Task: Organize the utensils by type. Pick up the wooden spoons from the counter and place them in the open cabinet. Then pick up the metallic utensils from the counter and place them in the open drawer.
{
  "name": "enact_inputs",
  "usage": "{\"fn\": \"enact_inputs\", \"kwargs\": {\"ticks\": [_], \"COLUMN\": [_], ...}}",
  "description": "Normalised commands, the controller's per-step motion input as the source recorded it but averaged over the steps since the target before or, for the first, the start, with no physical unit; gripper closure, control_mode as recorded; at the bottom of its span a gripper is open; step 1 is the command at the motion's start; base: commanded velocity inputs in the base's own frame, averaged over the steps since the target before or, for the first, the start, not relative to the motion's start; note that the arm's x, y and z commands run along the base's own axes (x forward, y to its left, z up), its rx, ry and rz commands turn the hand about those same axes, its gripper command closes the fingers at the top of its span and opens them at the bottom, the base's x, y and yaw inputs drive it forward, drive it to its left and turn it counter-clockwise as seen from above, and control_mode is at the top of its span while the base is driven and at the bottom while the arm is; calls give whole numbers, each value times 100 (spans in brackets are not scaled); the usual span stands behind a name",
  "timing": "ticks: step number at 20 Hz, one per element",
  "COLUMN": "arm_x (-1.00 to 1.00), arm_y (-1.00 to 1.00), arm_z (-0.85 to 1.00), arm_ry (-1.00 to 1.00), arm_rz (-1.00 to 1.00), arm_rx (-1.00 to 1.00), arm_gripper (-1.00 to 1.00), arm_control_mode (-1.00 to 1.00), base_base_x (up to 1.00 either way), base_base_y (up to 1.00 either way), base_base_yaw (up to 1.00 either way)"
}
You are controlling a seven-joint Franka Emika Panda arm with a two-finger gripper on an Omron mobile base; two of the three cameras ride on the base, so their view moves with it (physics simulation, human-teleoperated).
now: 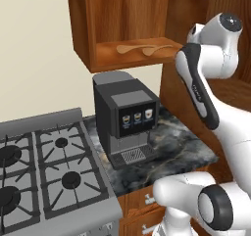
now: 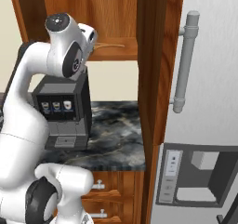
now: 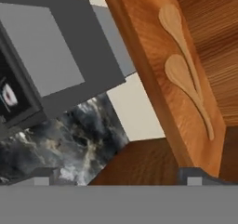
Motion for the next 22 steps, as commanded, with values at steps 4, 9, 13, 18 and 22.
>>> {"fn": "enact_inputs", "kwargs": {"ticks": [4, 9, 13, 18, 22], "arm_x": [-79, -79, -79, -72, -64], "arm_y": [8, 9, 3, 0, 0], "arm_z": [-7, -12, -14, -20, -46], "arm_ry": [7, 9, 7, 6, 0], "arm_rz": [-48, -47, -45, -43, -24], "arm_rx": [22, 26, 29, 31, 29], "arm_gripper": [-100, -100, -100, -100, -100], "arm_control_mode": [-100, -100, -100, -100, -100], "base_base_x": [0, 0, 0, 0, 0], "base_base_y": [0, 0, 0, 0, 0], "base_base_yaw": [0, 0, 0, 0, 0]}}
